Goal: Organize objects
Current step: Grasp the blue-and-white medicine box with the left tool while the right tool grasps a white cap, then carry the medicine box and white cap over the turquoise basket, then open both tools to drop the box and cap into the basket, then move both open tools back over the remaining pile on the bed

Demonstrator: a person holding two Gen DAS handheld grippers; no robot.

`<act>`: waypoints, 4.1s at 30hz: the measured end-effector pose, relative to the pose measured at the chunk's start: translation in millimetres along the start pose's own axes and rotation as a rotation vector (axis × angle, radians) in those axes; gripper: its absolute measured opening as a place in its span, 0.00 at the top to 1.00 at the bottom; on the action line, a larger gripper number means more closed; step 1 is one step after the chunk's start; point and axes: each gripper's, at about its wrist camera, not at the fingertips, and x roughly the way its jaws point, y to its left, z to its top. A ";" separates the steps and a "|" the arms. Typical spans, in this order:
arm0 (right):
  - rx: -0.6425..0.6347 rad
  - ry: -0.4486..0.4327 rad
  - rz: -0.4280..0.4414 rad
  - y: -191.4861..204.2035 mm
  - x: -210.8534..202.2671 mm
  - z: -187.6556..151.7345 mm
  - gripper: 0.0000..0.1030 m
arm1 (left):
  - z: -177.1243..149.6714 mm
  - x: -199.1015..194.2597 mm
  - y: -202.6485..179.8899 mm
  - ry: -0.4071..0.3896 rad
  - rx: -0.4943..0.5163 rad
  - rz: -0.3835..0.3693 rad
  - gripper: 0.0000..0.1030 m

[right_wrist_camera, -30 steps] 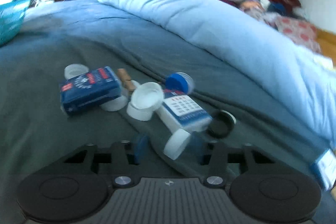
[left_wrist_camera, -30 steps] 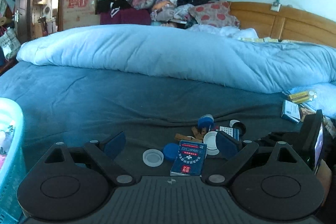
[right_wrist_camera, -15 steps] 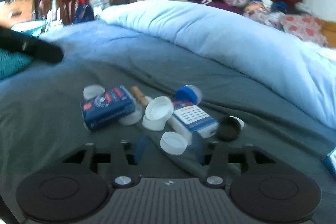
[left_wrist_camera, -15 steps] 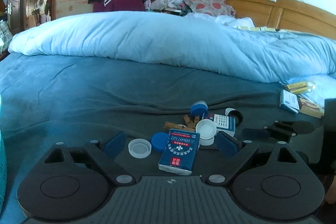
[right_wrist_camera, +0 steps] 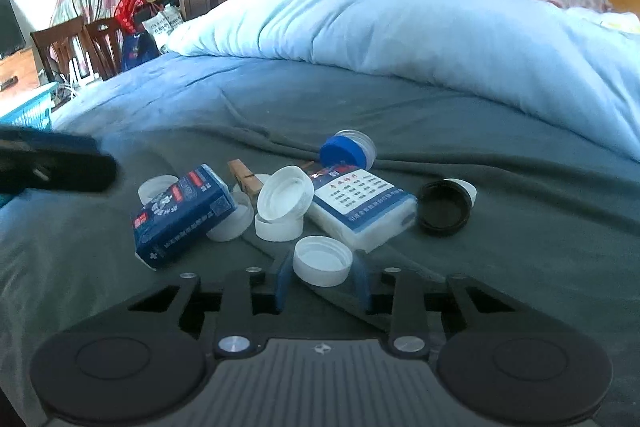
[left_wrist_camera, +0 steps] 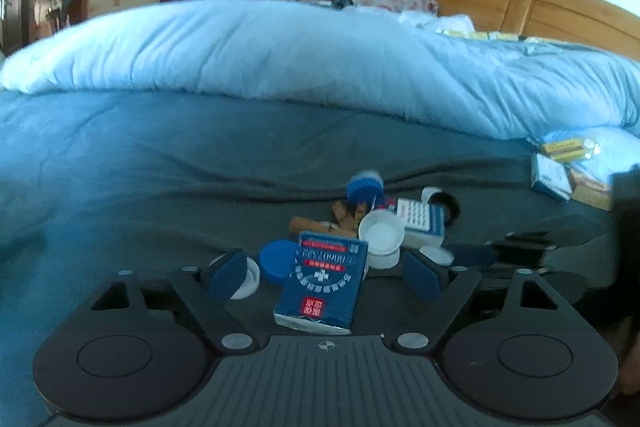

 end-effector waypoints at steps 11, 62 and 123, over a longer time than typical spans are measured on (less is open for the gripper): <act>-0.004 -0.059 -0.001 -8.9 -35.9 8.6 0.66 | -22.8 60.3 -5.1 0.076 0.004 0.045 0.47; -0.410 -0.161 0.595 407.2 -62.5 254.4 0.66 | 16.0 -282.8 246.5 -0.205 -0.390 0.771 0.51; 0.144 0.134 -0.150 -8.0 -63.2 -21.9 0.00 | -17.5 9.4 5.6 0.250 -0.225 0.475 0.01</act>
